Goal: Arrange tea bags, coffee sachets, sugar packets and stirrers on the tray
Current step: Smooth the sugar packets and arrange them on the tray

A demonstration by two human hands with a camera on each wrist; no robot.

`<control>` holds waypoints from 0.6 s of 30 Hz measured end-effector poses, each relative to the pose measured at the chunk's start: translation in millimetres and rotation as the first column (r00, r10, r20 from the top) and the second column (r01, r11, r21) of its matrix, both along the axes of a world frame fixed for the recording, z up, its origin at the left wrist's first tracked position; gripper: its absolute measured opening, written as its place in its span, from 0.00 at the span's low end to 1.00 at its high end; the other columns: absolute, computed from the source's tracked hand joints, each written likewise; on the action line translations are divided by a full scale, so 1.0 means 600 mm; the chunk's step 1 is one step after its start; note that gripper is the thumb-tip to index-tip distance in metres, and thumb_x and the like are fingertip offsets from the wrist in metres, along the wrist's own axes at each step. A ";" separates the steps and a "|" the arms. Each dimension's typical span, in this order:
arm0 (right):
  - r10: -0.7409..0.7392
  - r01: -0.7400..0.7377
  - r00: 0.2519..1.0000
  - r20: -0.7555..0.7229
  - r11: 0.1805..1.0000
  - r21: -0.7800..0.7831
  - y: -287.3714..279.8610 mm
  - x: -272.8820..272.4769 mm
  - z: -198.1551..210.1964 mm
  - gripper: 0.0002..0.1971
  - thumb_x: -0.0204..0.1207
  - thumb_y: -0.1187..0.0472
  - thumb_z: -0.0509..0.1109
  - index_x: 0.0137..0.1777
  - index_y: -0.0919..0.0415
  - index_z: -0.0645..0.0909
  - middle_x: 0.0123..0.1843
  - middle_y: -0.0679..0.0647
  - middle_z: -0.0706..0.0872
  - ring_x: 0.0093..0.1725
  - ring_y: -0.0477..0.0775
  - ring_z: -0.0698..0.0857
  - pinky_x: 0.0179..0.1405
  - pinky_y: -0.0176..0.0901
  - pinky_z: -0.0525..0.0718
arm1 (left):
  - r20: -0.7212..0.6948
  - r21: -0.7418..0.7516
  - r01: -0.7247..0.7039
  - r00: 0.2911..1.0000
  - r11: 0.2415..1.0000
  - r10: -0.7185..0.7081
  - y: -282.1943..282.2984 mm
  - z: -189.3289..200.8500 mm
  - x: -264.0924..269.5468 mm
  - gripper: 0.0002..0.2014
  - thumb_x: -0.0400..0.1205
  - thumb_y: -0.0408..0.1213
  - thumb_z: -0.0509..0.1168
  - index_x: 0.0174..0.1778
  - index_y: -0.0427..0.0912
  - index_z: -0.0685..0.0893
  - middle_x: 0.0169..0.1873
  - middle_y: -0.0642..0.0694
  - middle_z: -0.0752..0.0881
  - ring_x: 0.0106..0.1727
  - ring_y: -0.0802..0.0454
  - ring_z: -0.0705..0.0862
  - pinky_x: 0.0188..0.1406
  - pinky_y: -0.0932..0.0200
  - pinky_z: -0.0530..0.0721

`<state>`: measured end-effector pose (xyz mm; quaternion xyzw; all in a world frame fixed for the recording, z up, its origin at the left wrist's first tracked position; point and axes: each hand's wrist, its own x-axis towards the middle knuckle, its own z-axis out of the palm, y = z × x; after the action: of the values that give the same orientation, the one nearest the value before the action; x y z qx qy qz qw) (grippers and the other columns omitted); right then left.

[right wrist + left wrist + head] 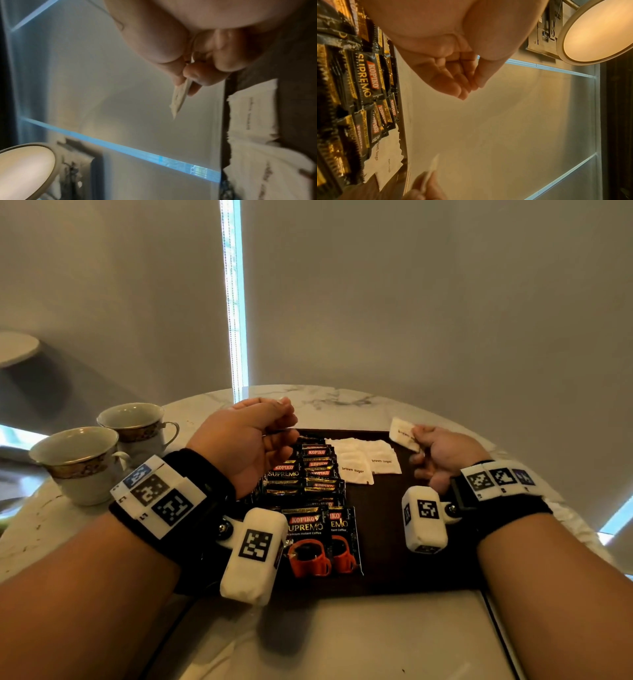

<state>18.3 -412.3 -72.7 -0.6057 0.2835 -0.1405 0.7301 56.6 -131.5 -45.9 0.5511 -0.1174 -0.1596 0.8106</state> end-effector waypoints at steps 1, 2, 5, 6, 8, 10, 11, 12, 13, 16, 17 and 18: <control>0.032 -0.031 0.998 -0.047 0.999 0.013 -0.003 0.001 -0.007 0.07 0.89 0.62 0.59 0.55 0.55 0.79 0.40 0.55 0.84 0.24 0.46 0.71 0.12 0.33 0.64 | -0.001 0.000 -0.001 1.000 1.000 0.001 0.000 0.000 0.000 0.06 0.86 0.36 0.67 0.43 0.42 0.84 0.34 0.47 0.87 0.29 0.54 0.86 0.22 0.63 0.83; 0.072 -0.070 0.993 -0.093 0.997 0.018 -0.005 0.001 -0.012 0.09 0.89 0.64 0.57 0.57 0.56 0.80 0.40 0.56 0.84 0.24 0.46 0.71 0.12 0.33 0.64 | 0.001 0.001 -0.001 1.000 1.000 0.001 0.000 0.000 0.000 0.07 0.86 0.37 0.67 0.43 0.42 0.84 0.34 0.47 0.87 0.29 0.55 0.86 0.22 0.63 0.83; 0.135 -0.135 0.974 -0.183 0.991 0.010 -0.008 0.005 -0.022 0.15 0.86 0.70 0.55 0.61 0.58 0.82 0.44 0.59 0.85 0.24 0.45 0.72 0.12 0.34 0.65 | 0.006 0.004 0.000 1.000 1.000 0.000 0.000 0.001 -0.001 0.07 0.86 0.37 0.67 0.42 0.42 0.84 0.34 0.48 0.87 0.29 0.55 0.85 0.22 0.64 0.82; 0.131 -0.135 0.970 -0.205 0.991 -0.003 -0.009 0.006 -0.024 0.16 0.85 0.71 0.56 0.61 0.58 0.83 0.46 0.60 0.86 0.25 0.46 0.73 0.13 0.34 0.65 | 0.007 0.004 -0.001 1.000 1.000 0.001 0.001 0.001 -0.001 0.07 0.86 0.37 0.67 0.42 0.42 0.84 0.34 0.48 0.87 0.29 0.55 0.85 0.22 0.64 0.82; 0.136 -0.150 0.959 -0.248 0.988 -0.041 -0.011 0.007 -0.027 0.15 0.83 0.71 0.59 0.61 0.57 0.84 0.49 0.61 0.88 0.25 0.45 0.74 0.14 0.34 0.66 | 0.011 0.008 0.001 1.000 1.000 -0.001 0.002 0.001 -0.001 0.07 0.86 0.37 0.67 0.42 0.42 0.84 0.34 0.48 0.87 0.30 0.55 0.85 0.22 0.64 0.82; 0.150 -0.176 0.948 -0.282 0.982 -0.069 -0.012 0.006 -0.027 0.14 0.82 0.70 0.63 0.61 0.57 0.85 0.50 0.61 0.89 0.25 0.45 0.73 0.14 0.35 0.67 | 0.015 0.017 0.002 1.000 1.000 -0.002 0.003 0.002 -0.002 0.07 0.86 0.37 0.66 0.42 0.42 0.84 0.35 0.48 0.87 0.30 0.55 0.85 0.22 0.64 0.82; 0.156 -0.186 0.943 -0.293 0.980 -0.077 -0.012 0.006 -0.027 0.14 0.82 0.70 0.64 0.60 0.57 0.85 0.51 0.61 0.89 0.26 0.45 0.73 0.15 0.34 0.67 | 0.016 0.021 0.002 1.000 1.000 -0.003 0.002 0.002 -0.002 0.07 0.87 0.37 0.66 0.43 0.42 0.84 0.35 0.48 0.87 0.30 0.55 0.85 0.22 0.64 0.82; 0.159 -0.193 0.940 -0.303 0.978 -0.085 -0.012 0.005 -0.026 0.13 0.82 0.70 0.64 0.59 0.56 0.85 0.51 0.60 0.88 0.26 0.45 0.73 0.15 0.34 0.68 | 0.018 0.024 0.002 1.000 1.000 -0.003 0.002 0.002 -0.002 0.07 0.87 0.37 0.66 0.43 0.42 0.84 0.35 0.48 0.87 0.29 0.55 0.85 0.22 0.64 0.82; 0.159 -0.197 0.937 -0.312 0.976 -0.094 -0.011 0.005 -0.025 0.12 0.82 0.70 0.65 0.59 0.56 0.86 0.50 0.59 0.87 0.25 0.44 0.72 0.15 0.34 0.68 | 0.019 0.025 0.003 1.000 1.000 -0.004 0.002 0.002 -0.003 0.07 0.87 0.37 0.66 0.43 0.42 0.84 0.35 0.48 0.87 0.29 0.55 0.85 0.22 0.64 0.82; 0.161 -0.212 0.929 -0.334 0.969 -0.123 -0.011 0.007 -0.023 0.13 0.82 0.71 0.66 0.59 0.56 0.86 0.46 0.57 0.84 0.24 0.44 0.71 0.14 0.34 0.68 | 0.020 0.024 0.006 1.000 1.000 -0.007 0.002 0.002 -0.003 0.07 0.86 0.37 0.66 0.44 0.42 0.84 0.35 0.48 0.87 0.30 0.55 0.85 0.22 0.65 0.82; 0.165 -0.219 0.928 -0.334 0.967 -0.130 -0.011 0.008 -0.023 0.13 0.82 0.71 0.65 0.60 0.57 0.86 0.43 0.57 0.83 0.23 0.43 0.70 0.14 0.34 0.68 | 0.018 0.022 0.007 1.000 1.000 -0.007 0.002 0.002 -0.003 0.07 0.86 0.37 0.66 0.43 0.42 0.84 0.35 0.48 0.87 0.30 0.55 0.85 0.22 0.65 0.82; 0.169 -0.225 0.927 -0.334 0.965 -0.135 -0.010 0.008 -0.023 0.14 0.83 0.72 0.64 0.60 0.57 0.86 0.41 0.56 0.82 0.22 0.43 0.70 0.13 0.34 0.67 | 0.017 0.022 0.006 1.000 1.000 -0.007 0.002 0.002 -0.003 0.07 0.86 0.37 0.66 0.43 0.42 0.84 0.35 0.48 0.87 0.30 0.55 0.85 0.22 0.65 0.82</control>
<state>23.3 -418.3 -86.6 -0.7061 0.3224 0.0100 0.6304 54.7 -130.4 -44.7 0.5610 -0.1245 -0.1588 0.8028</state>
